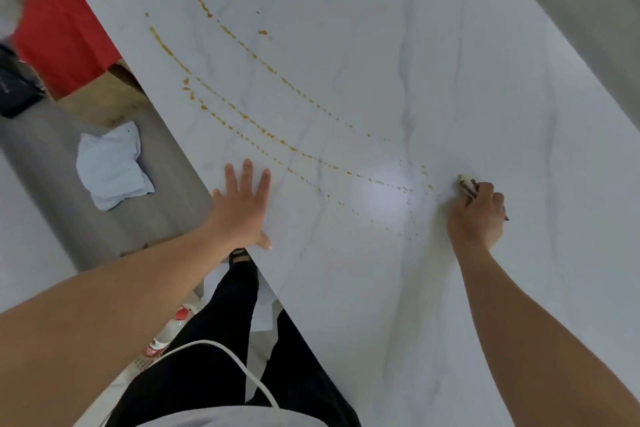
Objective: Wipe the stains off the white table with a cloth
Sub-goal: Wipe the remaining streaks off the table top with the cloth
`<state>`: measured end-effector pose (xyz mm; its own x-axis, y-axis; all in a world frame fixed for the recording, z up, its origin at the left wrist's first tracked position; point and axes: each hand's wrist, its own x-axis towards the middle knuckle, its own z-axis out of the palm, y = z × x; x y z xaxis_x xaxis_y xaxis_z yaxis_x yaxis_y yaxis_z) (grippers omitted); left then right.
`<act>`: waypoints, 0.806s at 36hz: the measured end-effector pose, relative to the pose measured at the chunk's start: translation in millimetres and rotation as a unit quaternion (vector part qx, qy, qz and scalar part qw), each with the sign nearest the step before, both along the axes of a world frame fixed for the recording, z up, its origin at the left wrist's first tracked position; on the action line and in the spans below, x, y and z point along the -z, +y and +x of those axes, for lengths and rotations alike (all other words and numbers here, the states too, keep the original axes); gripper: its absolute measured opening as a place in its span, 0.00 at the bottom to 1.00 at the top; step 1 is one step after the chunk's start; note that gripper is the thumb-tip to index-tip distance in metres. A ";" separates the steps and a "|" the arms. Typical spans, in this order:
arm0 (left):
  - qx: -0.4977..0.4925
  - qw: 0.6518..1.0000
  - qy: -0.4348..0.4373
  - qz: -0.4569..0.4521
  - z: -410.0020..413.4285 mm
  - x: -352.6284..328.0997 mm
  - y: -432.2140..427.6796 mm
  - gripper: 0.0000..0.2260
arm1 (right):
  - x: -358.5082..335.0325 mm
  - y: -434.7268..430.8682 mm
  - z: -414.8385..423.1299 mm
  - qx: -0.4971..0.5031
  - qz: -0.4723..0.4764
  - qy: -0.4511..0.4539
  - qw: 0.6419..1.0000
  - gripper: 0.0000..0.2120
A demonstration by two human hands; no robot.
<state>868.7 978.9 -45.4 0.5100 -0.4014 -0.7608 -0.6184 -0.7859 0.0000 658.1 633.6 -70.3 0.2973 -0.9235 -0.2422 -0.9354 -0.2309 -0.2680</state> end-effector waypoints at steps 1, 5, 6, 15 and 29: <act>0.002 1.000 -0.001 0.001 -0.7 -0.3 0.6 0.68 | 1.1 8.8 -0.4 -0.012 -0.002 0.002 1.000 0.13; 0.000 1.000 -0.002 0.001 -2.0 -0.2 0.6 0.68 | 9.2 42.8 -15.6 -0.213 -0.041 -0.018 0.976 0.10; -0.001 1.000 -0.002 0.000 -1.7 -0.6 0.3 0.68 | 12.6 46.3 -20.9 -0.281 -0.047 -0.017 0.959 0.08; -0.005 1.000 -0.008 -0.005 -3.7 -2.6 0.7 0.68 | 6.4 49.3 -8.3 -0.063 0.001 -0.020 0.998 0.12; -0.007 1.000 -0.011 -0.001 -5.4 -4.1 2.1 0.68 | 12.9 95.7 -6.0 -0.068 0.000 -0.033 0.997 0.10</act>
